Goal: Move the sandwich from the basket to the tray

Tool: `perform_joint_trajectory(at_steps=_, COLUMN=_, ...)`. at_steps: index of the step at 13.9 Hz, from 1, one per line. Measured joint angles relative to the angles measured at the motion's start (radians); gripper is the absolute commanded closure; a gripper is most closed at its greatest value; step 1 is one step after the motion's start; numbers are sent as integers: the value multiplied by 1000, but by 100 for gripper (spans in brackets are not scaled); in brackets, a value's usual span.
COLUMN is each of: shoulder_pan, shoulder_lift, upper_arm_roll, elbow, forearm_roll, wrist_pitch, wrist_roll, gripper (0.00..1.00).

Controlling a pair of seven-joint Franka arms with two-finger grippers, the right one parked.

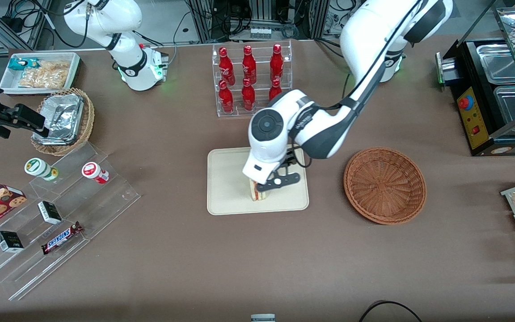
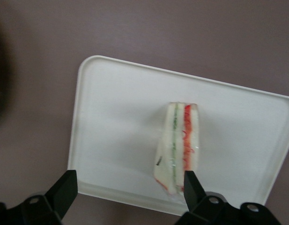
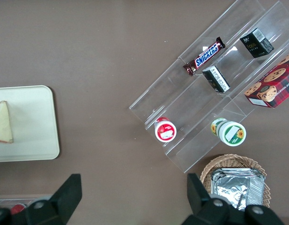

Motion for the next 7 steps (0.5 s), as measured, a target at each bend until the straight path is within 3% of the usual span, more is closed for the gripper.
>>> perform_joint_trajectory(at_steps=7, shoulder_pan=172, shoulder_lift=-114, upper_arm_roll=4, elbow=-124, forearm_roll=1, wrist_pitch=-116, wrist_roll=109, gripper=0)
